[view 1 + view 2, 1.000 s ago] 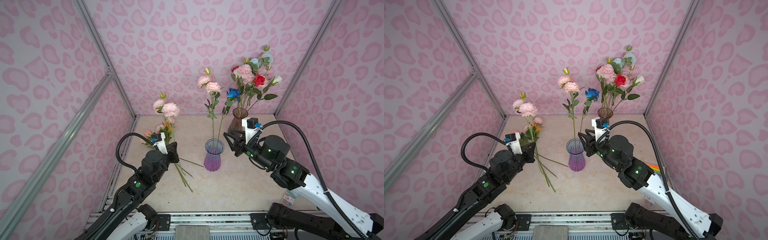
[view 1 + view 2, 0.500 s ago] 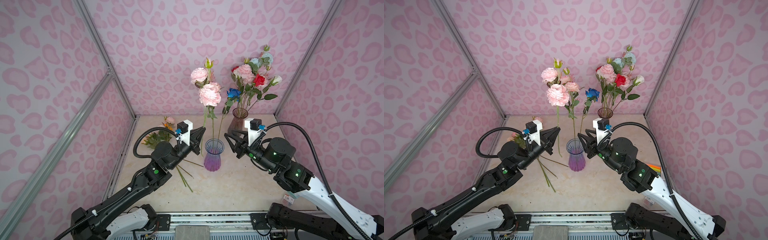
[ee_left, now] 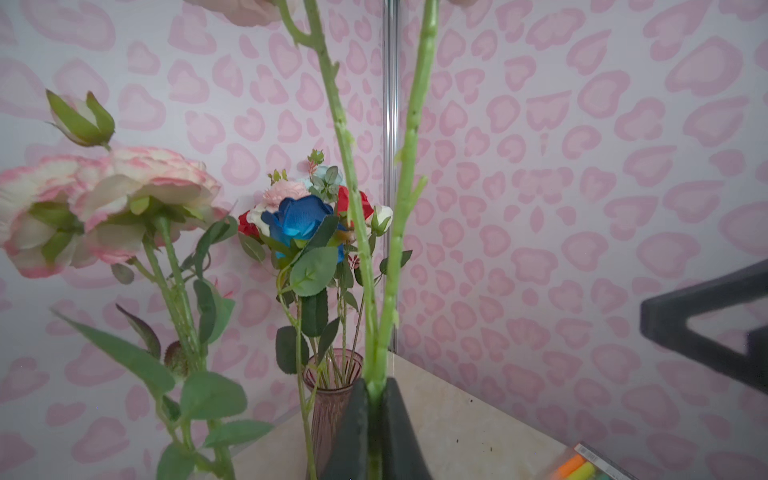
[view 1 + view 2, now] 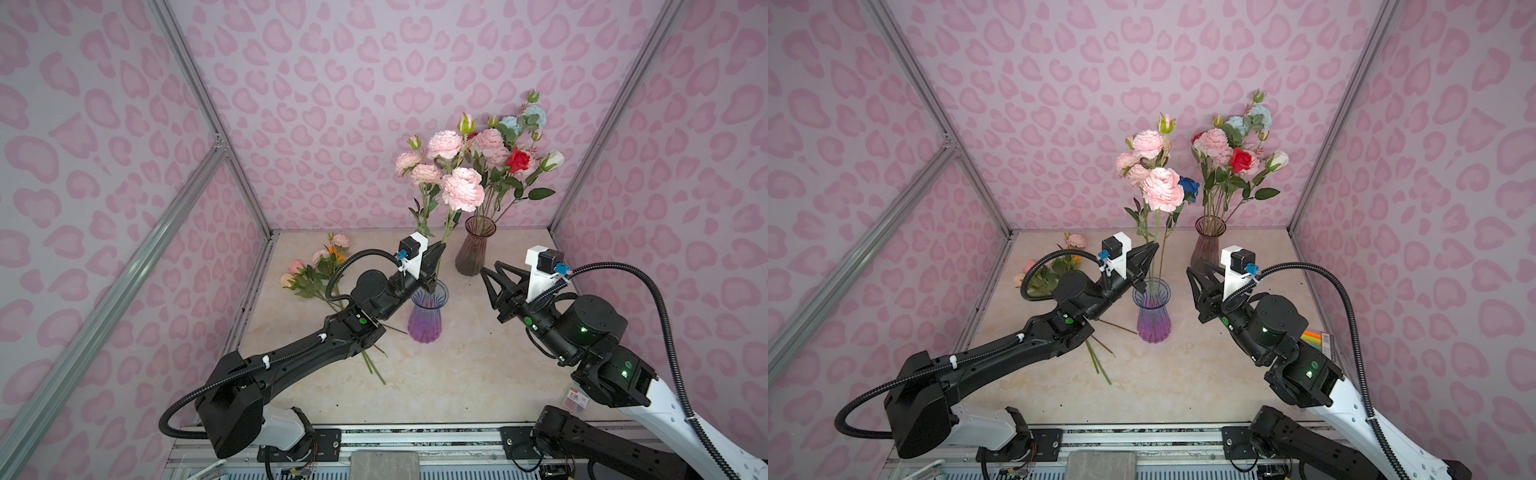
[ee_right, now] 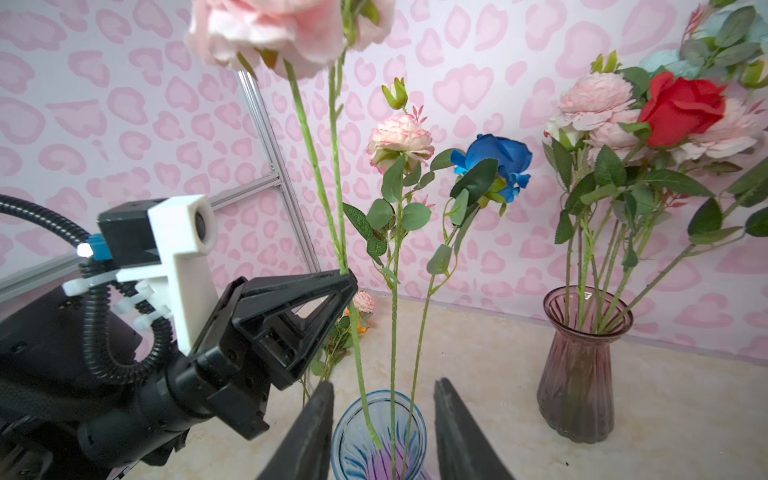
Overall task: Arrange the flowers into the vase
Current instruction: 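Lower the pink rose stems into the blue-purple vase with the left gripper, then open the left gripper and withdraw it back to the flower pile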
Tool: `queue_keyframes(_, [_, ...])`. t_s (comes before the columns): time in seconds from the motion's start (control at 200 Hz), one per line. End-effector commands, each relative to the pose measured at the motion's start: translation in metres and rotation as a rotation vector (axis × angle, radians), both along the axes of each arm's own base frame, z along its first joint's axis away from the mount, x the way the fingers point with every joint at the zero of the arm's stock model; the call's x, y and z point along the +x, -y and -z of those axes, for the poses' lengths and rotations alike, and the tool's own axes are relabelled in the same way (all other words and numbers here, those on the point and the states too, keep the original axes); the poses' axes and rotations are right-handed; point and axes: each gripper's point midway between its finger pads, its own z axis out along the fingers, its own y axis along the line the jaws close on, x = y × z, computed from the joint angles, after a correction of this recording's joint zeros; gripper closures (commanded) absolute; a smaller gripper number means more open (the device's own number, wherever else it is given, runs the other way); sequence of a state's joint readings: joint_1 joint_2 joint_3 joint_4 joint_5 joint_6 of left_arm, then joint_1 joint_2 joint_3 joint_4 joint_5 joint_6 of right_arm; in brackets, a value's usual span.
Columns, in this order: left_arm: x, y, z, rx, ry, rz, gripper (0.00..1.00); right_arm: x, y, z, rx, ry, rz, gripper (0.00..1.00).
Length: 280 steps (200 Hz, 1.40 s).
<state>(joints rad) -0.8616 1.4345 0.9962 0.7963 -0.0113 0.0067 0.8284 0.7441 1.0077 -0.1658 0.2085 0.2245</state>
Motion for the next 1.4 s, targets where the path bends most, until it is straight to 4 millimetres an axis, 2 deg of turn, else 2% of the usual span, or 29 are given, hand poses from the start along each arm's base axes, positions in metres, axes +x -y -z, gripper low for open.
queue_keyframes(0.0, [0.005,-0.002,0.003,-0.034,0.015,-0.036,0.97,0.002,0.005,0.006,-0.017,-0.009,0.026,0.59])
queue_keyframes(0.255, [0.012,-0.002,0.053,0.056,-0.045,-0.102,0.96,0.004,0.002,0.013,-0.017,-0.024,0.024,0.59])
queue_keyframes(0.39, [0.011,-0.005,0.067,0.079,-0.087,-0.118,0.88,0.005,0.001,0.015,-0.017,-0.029,0.021,0.59])
queue_keyframes(0.595, [0.013,-0.019,0.076,0.060,-0.152,-0.174,0.79,0.007,-0.002,0.017,-0.020,-0.037,0.015,0.59])
queue_keyframes(0.725, [0.010,-0.025,0.079,0.055,-0.170,-0.182,0.77,0.008,-0.003,0.018,-0.021,-0.041,0.014,0.59])
queue_keyframes(0.99, [-0.003,-0.046,0.062,0.010,-0.165,-0.198,0.77,0.006,-0.004,0.015,-0.011,-0.037,0.003,0.59])
queue_keyframes(1.125, [-0.011,-0.074,0.040,-0.037,-0.162,-0.261,0.75,0.006,-0.004,0.015,-0.010,-0.035,0.003,0.59])
queue_keyframes(1.245, [-0.013,-0.107,0.031,-0.071,-0.173,-0.377,0.65,0.006,-0.004,0.016,-0.010,-0.032,0.003,0.59])
queue_keyframes(1.345, [-0.001,-0.146,0.047,-0.078,-0.259,-0.565,0.50,0.006,-0.003,0.019,-0.016,-0.033,0.008,0.59])
queue_keyframes(1.395, [0.008,-0.166,0.068,-0.064,-0.332,-0.652,0.46,0.006,-0.002,0.021,-0.024,-0.035,0.013,0.59])
